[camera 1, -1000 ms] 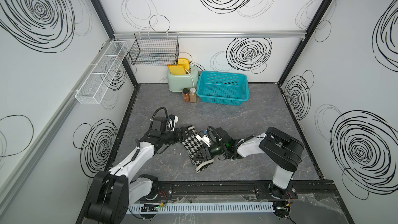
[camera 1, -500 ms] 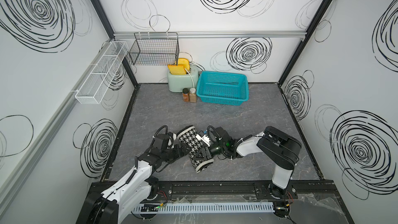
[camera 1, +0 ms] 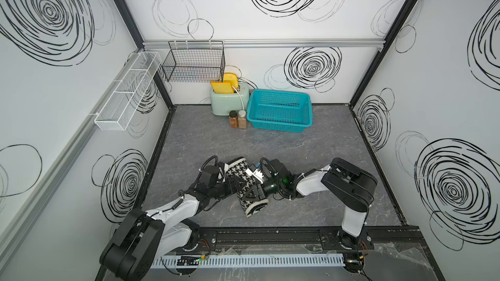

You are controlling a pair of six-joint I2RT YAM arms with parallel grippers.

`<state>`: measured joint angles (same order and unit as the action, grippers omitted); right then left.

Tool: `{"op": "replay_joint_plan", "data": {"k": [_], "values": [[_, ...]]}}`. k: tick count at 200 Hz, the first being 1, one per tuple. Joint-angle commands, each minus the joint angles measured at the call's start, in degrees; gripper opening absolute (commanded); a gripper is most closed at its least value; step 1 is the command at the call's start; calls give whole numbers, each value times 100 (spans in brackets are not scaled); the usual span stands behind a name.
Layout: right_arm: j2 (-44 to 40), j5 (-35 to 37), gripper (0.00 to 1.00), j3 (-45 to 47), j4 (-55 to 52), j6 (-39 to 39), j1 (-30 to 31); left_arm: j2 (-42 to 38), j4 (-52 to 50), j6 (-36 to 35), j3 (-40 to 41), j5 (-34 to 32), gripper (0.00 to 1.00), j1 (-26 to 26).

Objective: Roll up the scarf and place it into the basket
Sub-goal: Pick up the scarf at the center of the board.

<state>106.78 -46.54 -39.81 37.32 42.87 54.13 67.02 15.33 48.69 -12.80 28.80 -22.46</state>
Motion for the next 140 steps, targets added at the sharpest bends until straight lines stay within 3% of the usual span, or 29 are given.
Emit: {"op": "replay_joint_plan", "data": {"k": [1,43,71,99,114,140], "values": [[570,554,41,329,-1162,55,32,514,29,80,166,-277,81,-140],[653,557,41,343,-1052,81,15,1009,237,28,138,-326,65,-183],[666,572,41,390,-1038,68,-16,1143,363,59,91,-278,33,-188],[664,602,41,446,-1066,11,-44,1133,292,43,-23,-223,18,-178],[639,631,41,465,-1076,-23,-64,1079,242,36,-64,-218,0,-150],[448,765,51,301,-1520,-319,-64,1009,186,36,-205,-117,0,-98]]}}
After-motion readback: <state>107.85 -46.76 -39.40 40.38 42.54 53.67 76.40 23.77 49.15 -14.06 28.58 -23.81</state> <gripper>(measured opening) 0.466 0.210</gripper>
